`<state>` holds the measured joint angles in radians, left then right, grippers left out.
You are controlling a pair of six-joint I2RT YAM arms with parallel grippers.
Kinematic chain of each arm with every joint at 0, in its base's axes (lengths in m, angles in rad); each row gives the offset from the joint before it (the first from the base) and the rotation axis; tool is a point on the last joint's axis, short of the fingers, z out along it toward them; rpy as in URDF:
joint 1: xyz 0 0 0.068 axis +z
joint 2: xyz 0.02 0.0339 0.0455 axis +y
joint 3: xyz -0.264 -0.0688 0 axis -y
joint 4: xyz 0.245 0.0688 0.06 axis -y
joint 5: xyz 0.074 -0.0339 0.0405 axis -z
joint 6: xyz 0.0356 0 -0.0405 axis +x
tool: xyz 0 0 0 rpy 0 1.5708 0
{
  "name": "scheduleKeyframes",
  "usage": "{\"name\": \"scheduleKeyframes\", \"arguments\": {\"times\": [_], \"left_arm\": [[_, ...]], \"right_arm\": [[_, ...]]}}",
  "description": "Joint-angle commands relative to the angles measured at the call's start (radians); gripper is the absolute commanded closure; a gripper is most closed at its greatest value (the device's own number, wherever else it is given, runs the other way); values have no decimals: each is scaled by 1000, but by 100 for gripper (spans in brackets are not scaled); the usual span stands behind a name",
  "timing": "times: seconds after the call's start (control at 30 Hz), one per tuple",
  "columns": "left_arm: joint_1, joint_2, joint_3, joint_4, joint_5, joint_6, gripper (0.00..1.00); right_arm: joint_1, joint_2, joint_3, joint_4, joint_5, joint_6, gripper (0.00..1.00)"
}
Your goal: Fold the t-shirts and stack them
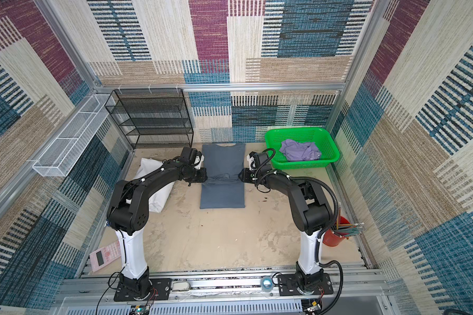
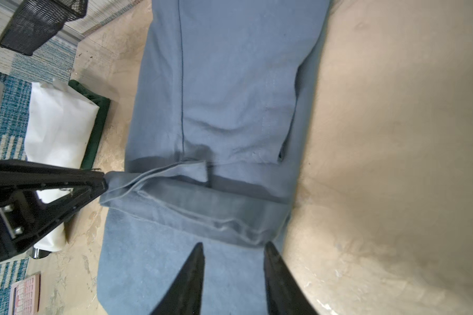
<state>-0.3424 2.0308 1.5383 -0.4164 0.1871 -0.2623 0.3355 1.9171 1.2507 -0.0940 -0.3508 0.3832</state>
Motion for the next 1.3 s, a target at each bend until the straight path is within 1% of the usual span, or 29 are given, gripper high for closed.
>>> {"name": "scheduleKeyframes", "arguments": {"times": [0.0, 0.07, 0.1, 0.2, 0.27, 0.3, 0.4, 0.47, 0.53, 0.63, 0.77, 0.87, 0.93, 1.07, 1.17, 1.27], "left_arm": [[-3, -85, -55, 124, 17, 17, 67], [-7, -151, -124, 170, 20, -9, 64], [-14, -181, -158, 189, 27, -22, 64], [-57, -239, -250, 214, 28, -52, 64], [-87, -256, -296, 227, 34, -74, 65], [-100, -259, -321, 246, 37, -88, 66], [-116, -222, -341, 279, 46, -111, 66], [-118, -175, -314, 285, 61, -116, 67], [-118, -129, -278, 304, 59, -117, 67], [-111, -52, -202, 315, 20, -106, 67], [-76, 69, -66, 292, 37, -116, 67], [-51, 121, -24, 293, 13, -127, 67], [-30, 149, -2, 281, 19, -129, 67], [11, 167, -11, 295, 47, -141, 67], [31, 150, -47, 332, 46, -147, 67], [42, 128, -78, 346, 72, -152, 67]], "right_arm": [[7, -72, -48, 41, -19, -4, 48], [25, -110, -101, 43, -47, 12, 48], [40, -123, -125, 49, -50, 19, 49], [102, -149, -195, 66, -58, 46, 62], [138, -146, -220, 85, -74, 72, 68], [154, -134, -234, 97, -76, 88, 73], [174, -101, -263, 126, -70, 125, 83], [175, -82, -275, 132, -63, 138, 90], [175, -65, -278, 107, -49, 141, 93], [175, -62, -296, 83, -40, 136, 94], [175, -64, -319, 56, -40, 132, 95], [175, -66, -340, 48, -37, 132, 95], [175, -66, -348, 44, -36, 134, 96], [175, -72, -368, 32, -38, 132, 97], [175, -80, -388, 17, -33, 130, 98], [177, -96, -424, 23, -40, 133, 98]]}}
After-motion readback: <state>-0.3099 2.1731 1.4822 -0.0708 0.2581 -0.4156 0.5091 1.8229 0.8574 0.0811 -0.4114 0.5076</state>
